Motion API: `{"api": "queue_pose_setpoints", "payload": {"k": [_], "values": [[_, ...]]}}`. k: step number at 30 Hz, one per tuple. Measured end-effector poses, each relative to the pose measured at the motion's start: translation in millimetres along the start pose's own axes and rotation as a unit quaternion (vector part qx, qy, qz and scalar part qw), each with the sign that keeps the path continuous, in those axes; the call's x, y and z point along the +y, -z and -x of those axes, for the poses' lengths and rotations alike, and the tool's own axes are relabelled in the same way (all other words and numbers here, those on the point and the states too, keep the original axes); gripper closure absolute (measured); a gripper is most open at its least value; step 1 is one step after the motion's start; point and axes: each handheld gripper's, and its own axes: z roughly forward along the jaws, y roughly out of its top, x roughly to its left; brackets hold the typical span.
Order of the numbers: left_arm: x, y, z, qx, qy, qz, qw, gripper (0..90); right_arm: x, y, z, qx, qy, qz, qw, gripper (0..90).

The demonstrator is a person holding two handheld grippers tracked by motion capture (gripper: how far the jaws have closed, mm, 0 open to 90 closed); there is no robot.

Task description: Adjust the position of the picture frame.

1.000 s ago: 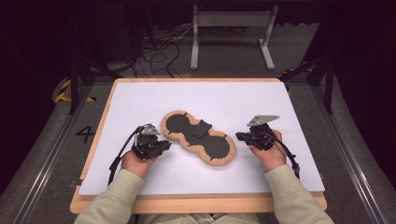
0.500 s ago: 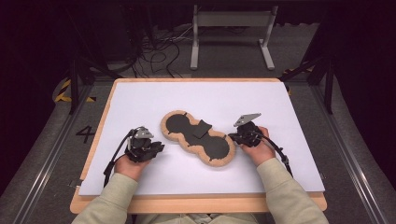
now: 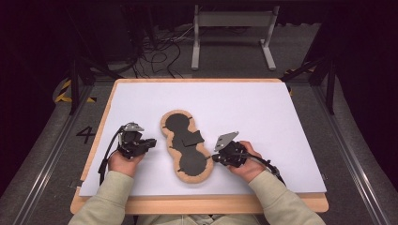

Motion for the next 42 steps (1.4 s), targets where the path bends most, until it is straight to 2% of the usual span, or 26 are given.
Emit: {"api": "queue_pose_setpoints", "payload": {"k": [4, 7, 10, 13, 15, 19, 22, 24, 27, 28, 29, 30, 32, 33, 35, 37, 38, 40, 42], "values": [[1.1, -1.7, -6.7, 0.004, 0.007, -0.006, 0.9999, 86.9, 13.1, -6.8, -20.1, 0.014, 0.032, 0.0, 0.9994, 90.0], [1.9, -2.4, -8.6, 0.009, 0.01, -0.007, 0.9999, 87.8, 22.5, -11.4, -36.0, 0.01, 0.055, 0.003, 0.9985, 90.0], [3.6, -4.7, -8.6, 0.018, 0.007, -0.008, 0.9998, 88.9, 29.0, -14.9, -46.4, 0.019, 0.068, 0.009, 0.9975, 90.0], [10.0, -8.2, -7.5, 0.023, 0.004, -0.017, 0.9996, 89.6, 31.4, -15.7, -52.1, 0.011, 0.081, 0.009, 0.9967, 90.0], [17.1, -7.6, -6.5, 0.027, 0.003, -0.013, 0.9996, 89.8, 29.3, -9.1, -48.2, 0.007, 0.068, 0.02, 0.9975, 90.0], [30.9, -10.5, -5.5, 0.036, 0.0, -0.016, 0.9992, 89.8, 20.6, 11.0, -35.0, -0.018, 0.039, 0.045, 0.998, 90.0], [39.8, -19.5, -5.5, 0.068, 0.002, -0.027, 0.9973, 90.0, 10.5, 23.7, -25.5, -0.037, 0.012, 0.053, 0.9978, 90.0], [44.5, -25.1, -6.5, 0.073, 0.017, -0.033, 0.9967, 90.0, 2.7, 31.8, -19.8, -0.054, -0.004, 0.057, 0.997, 90.0], [53.4, -38.7, -8.7, 0.09, 0.041, -0.06, 0.9933, 90.0, -6.9, 42.5, -14.1, -0.073, -0.022, 0.061, 0.9952, 90.0], [55.7, -43.5, -11.3, 0.09, 0.049, -0.066, 0.9925, 90.0, -9.8, 45.9, -12.9, -0.078, -0.027, 0.063, 0.9946, 90.0], [55.7, -43.5, -11.3, 0.09, 0.049, -0.066, 0.9925, 90.0, -13.2, 50.1, -11.7, -0.084, -0.032, 0.064, 0.9939, 90.0], [57.4, -48.3, -12.5, 0.092, 0.051, -0.076, 0.9915, 90.0, -13.2, 50.1, -11.7, -0.084, -0.032, 0.064, 0.9939, 90.0], [58.5, -55.0, -12.8, 0.091, 0.042, -0.089, 0.991, 90.0, -18.0, 55.8, -11.1, -0.093, -0.04, 0.066, 0.9927, 90.0], [59.0, -58.0, -13.2, 0.082, 0.042, -0.09, 0.9917, 90.0, -20.7, 58.8, -10.6, -0.096, -0.043, 0.068, 0.9921, 90.0], [61.0, -60.5, -11.8, 0.08, 0.038, -0.088, 0.9922, 90.0, -24.2, 62.6, -10.3, -0.102, -0.049, 0.069, 0.9912, 90.0], [63.5, -62.7, -10.0, 0.079, 0.027, -0.09, 0.9924, 90.0, -26.6, 65.2, -10.4, -0.106, -0.054, 0.071, 0.9904, 90.0], [64.6, -63.7, -9.2, 0.082, 0.012, -0.094, 0.9921, 90.0, -27.8, 66.5, -10.5, -0.107, -0.056, 0.071, 0.9902, 90.0], [66.8, -65.5, -7.4, 0.083, 0.01, -0.097, 0.9918, 90.0, -29.8, 68.9, -10.8, -0.11, -0.058, 0.072, 0.9897, 90.0], [69.0, -68.9, -4.8, 0.074, 0.006, -0.095, 0.9928, 90.0, -31.4, 72.8, -10.4, -0.114, -0.062, 0.074, 0.9888, 90.0]]}}
